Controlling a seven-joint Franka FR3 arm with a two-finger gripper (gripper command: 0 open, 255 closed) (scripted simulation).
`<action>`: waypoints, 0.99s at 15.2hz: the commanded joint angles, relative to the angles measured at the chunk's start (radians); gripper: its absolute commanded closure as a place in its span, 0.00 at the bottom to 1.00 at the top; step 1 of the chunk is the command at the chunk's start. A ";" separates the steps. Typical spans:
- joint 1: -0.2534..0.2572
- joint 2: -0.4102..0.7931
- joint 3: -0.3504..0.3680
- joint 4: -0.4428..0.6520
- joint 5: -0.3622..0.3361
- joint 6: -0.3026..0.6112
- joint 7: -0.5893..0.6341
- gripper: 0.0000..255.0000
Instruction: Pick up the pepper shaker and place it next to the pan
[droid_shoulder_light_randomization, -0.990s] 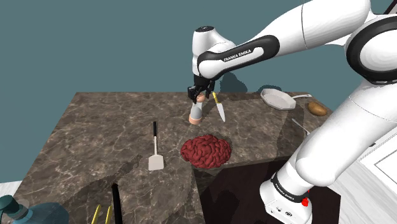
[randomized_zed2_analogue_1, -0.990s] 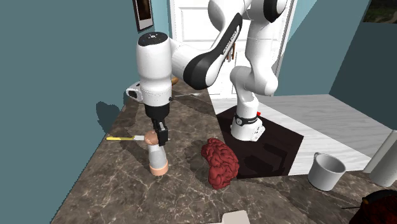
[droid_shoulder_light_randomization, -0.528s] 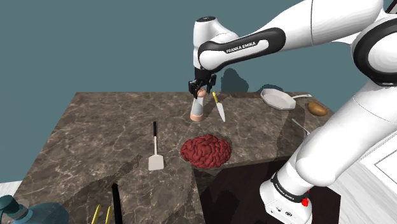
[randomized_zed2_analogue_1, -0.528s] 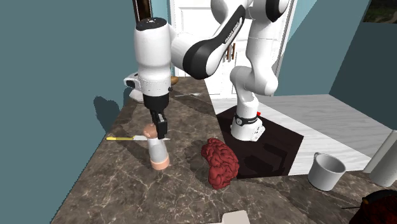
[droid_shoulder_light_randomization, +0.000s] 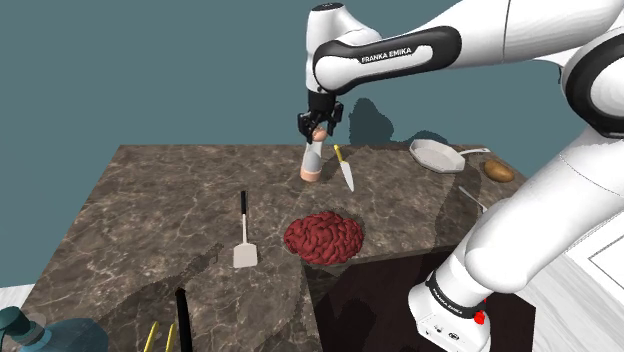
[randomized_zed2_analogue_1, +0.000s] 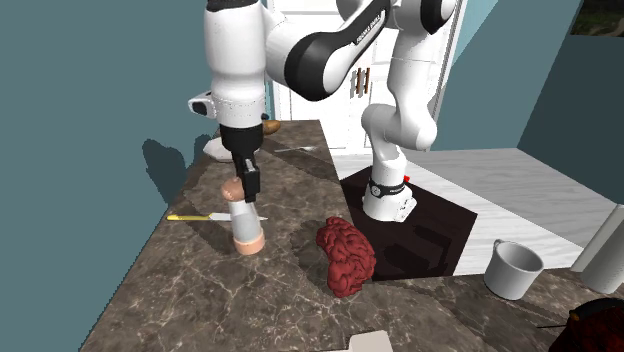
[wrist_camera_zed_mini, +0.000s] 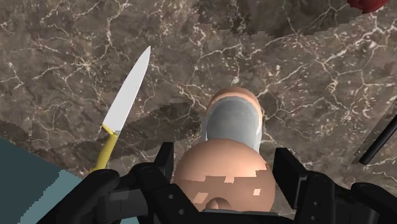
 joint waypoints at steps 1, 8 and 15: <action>0.001 -0.007 0.001 0.019 0.003 -0.026 -0.004 1.00; 0.002 -0.023 0.001 0.096 0.010 -0.117 -0.020 1.00; 0.002 -0.027 0.002 0.185 0.014 -0.209 -0.035 1.00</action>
